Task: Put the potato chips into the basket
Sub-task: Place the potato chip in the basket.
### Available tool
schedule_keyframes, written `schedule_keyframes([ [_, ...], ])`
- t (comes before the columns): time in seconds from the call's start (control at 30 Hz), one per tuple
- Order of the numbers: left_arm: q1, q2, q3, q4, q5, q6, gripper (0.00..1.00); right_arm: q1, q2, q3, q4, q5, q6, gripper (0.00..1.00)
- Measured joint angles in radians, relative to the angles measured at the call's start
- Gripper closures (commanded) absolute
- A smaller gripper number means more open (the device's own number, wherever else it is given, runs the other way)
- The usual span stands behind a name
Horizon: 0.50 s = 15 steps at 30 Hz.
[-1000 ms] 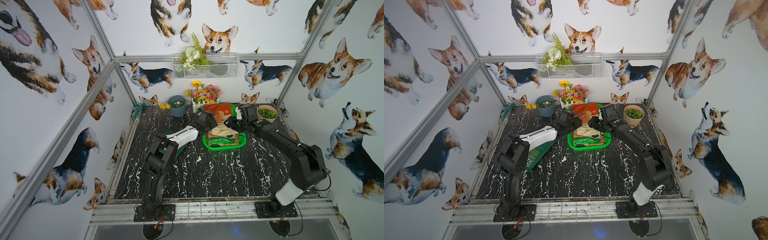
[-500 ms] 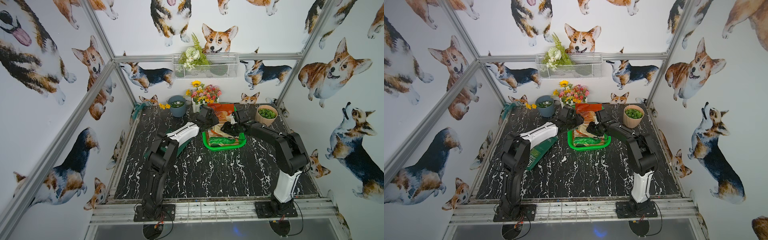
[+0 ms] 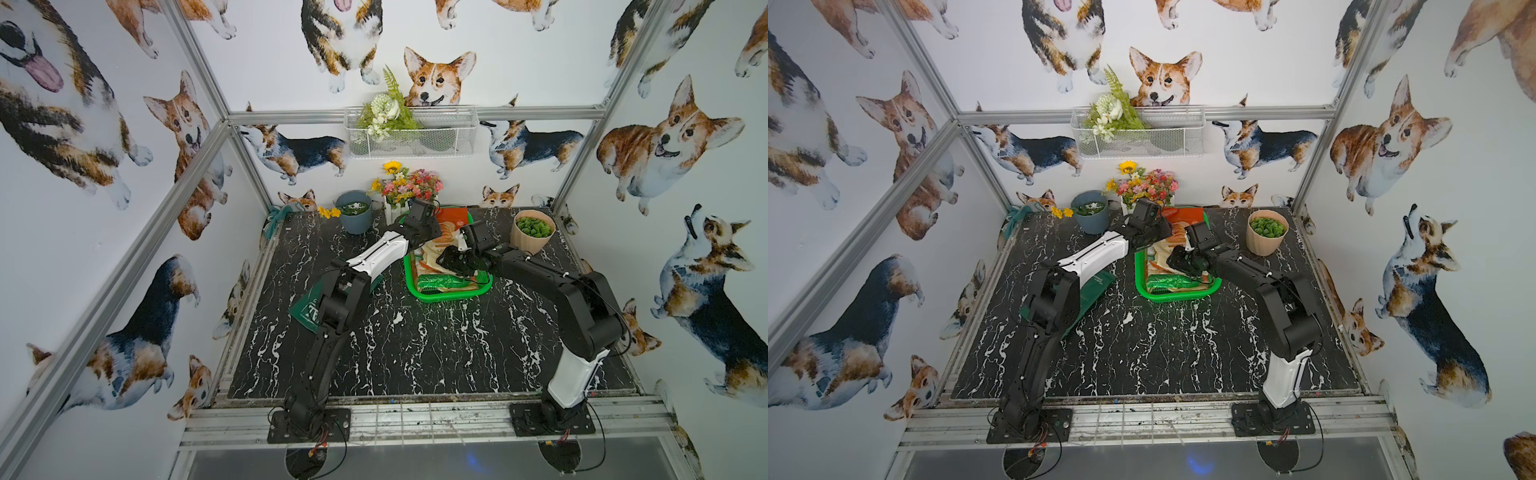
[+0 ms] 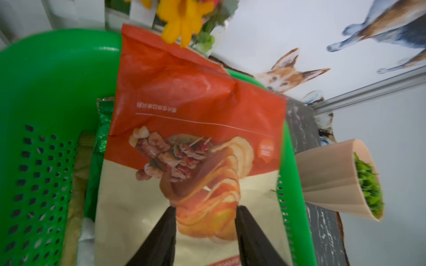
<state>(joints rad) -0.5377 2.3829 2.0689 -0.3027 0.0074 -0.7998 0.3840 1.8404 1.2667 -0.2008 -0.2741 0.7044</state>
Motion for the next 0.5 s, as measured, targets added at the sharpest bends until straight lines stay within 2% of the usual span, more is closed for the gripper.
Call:
schedule_keyframes([
  [0.27,0.001,0.094,0.114,-0.093,0.016,-0.008,0.54,-0.005,0.01,-0.036,0.096,-0.013,0.024,0.49],
  [0.5,0.0,0.052,0.1,-0.151,0.015,-0.013,0.56,0.002,-0.037,0.043,-0.054,-0.012,0.019,0.49],
])
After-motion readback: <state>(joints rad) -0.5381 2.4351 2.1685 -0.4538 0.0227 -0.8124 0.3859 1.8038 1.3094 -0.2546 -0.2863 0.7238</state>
